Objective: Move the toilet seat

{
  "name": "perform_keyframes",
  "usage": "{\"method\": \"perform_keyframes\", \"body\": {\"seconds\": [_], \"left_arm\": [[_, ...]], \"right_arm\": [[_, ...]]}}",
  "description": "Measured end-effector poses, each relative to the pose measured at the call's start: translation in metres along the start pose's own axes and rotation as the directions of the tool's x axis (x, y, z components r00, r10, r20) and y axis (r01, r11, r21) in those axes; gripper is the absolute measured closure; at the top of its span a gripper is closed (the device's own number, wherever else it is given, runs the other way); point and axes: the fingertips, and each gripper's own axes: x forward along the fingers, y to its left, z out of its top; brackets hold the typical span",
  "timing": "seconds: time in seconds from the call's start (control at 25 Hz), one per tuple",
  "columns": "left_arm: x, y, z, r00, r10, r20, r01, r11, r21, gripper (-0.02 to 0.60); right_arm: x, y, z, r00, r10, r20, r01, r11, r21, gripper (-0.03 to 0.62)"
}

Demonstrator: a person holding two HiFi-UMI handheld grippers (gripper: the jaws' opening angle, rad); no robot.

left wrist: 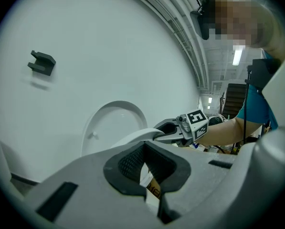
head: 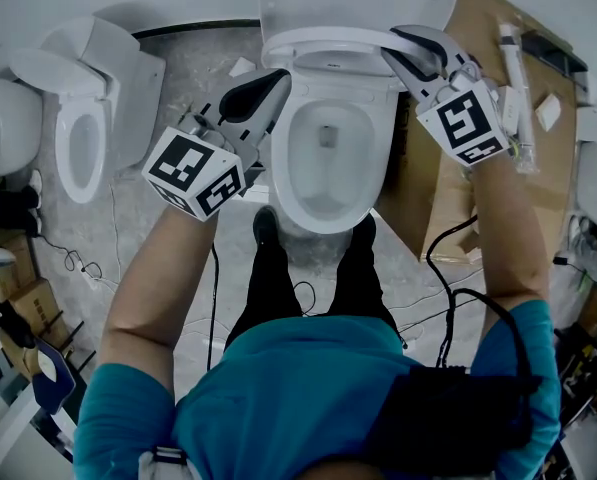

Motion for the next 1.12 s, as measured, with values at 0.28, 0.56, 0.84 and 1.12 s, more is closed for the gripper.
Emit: {"method": "perform_keyframes", "body": {"seconds": [0.28, 0.56, 0.84, 1.12], "left_arm": [[0.005, 0.007, 0.002, 1.000, 0.004, 0.001, -0.004, 1.000, -0.006, 0.578], [0.011, 0.013, 0.005, 1.000, 0.003, 0.002, -0.003, 1.000, -0.005, 0.578], [0.015, 0.019, 0.004, 1.000, 0.006, 0.000, -0.006, 1.000, -0.010, 0.578], [0.021, 0.027, 0.005, 1.000, 0.008, -0.004, -0.008, 1.000, -0.012, 0.578]], "right_arm": [[0.009, -0.015, 0.000, 1.000, -0.003, 0.004, 0.003, 1.000, 0.018, 0.484], [0.017, -0.028, -0.001, 1.000, -0.011, 0.007, 0.011, 0.999, 0.035, 0.476], [0.023, -0.040, -0.004, 1.000, -0.019, 0.011, 0.018, 0.998, 0.054, 0.470], [0.031, -0.053, -0.007, 1.000, -0.025, 0.013, 0.024, 0.997, 0.073, 0.464]]}}
